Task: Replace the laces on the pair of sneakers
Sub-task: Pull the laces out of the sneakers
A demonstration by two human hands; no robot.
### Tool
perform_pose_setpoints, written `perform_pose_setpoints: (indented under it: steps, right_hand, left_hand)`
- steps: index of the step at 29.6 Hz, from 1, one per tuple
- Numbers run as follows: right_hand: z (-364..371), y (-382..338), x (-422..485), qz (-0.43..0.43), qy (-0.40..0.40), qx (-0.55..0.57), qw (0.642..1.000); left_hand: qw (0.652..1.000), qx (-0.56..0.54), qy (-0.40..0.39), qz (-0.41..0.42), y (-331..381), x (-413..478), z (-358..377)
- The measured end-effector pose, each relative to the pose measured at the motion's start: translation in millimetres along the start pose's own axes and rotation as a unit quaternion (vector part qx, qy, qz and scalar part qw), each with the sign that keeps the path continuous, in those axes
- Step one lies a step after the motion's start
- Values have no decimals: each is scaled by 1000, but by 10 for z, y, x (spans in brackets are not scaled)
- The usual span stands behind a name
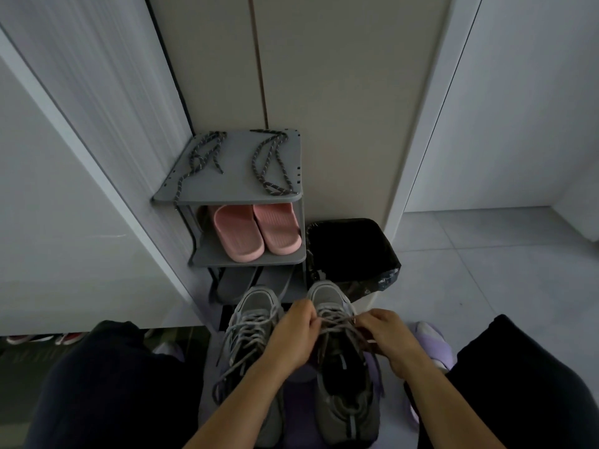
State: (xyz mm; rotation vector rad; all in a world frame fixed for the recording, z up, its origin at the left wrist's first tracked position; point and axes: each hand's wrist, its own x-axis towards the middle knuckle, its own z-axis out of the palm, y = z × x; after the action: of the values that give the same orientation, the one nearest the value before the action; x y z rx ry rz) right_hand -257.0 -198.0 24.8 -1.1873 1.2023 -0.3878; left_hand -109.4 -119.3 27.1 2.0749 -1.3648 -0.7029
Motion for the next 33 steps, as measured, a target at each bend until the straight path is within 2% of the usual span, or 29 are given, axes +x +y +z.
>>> perform_pose_setpoints:
  steps: [2, 5, 8, 12, 14, 15, 16, 18, 20, 27, 29, 31, 33]
  right_hand:
    - [-26, -15, -7, -6, -5, 20, 1000]
    - [2, 5, -22, -33, -32, -37, 998]
    - [19, 41, -8, -26, -34, -12, 999]
    - [-19, -26, -21, 10, -22, 77, 997]
    - [-84, -72, -13, 35, 18, 150, 988]
    - [-115, -73, -6, 34, 35, 150, 987]
    - [-125, -66, 0, 28, 33, 135, 990]
    - [-69, -52, -36, 20, -15, 91, 996]
    - [7, -17, -51, 10, -40, 69, 997]
    - [94, 14, 3, -2, -4, 63, 998]
    - [80, -23, -11, 9, -10, 97, 995]
    - [11, -48, 17, 37, 12, 194, 980]
    - [-67, -36, 80, 40, 45, 252, 966]
  left_hand:
    - [999, -24, 33, -1, 1, 13, 23]
    - [987, -126, -20, -99, 0, -33, 166]
    - [979, -172, -32, -103, -4, -47, 221]
    - [990, -105, 55, -75, -1, 12, 80]
    - [980, -128, 114, -100, -50, 64, -24]
    - [974, -148, 128, -109, -82, 88, -58]
    - [970, -172, 122, -119, -90, 97, -80]
    - [962, -226, 55, -145, -37, 64, -39]
    - [960, -228, 0, -165, 8, 51, 66]
    - [982, -150, 38, -110, 98, 43, 192]
    - [976, -153, 63, -140, 86, 8, 155]
    - [960, -191, 108, -174, 37, 5, 57]
    - [959, -186, 146, -158, 15, 8, -17]
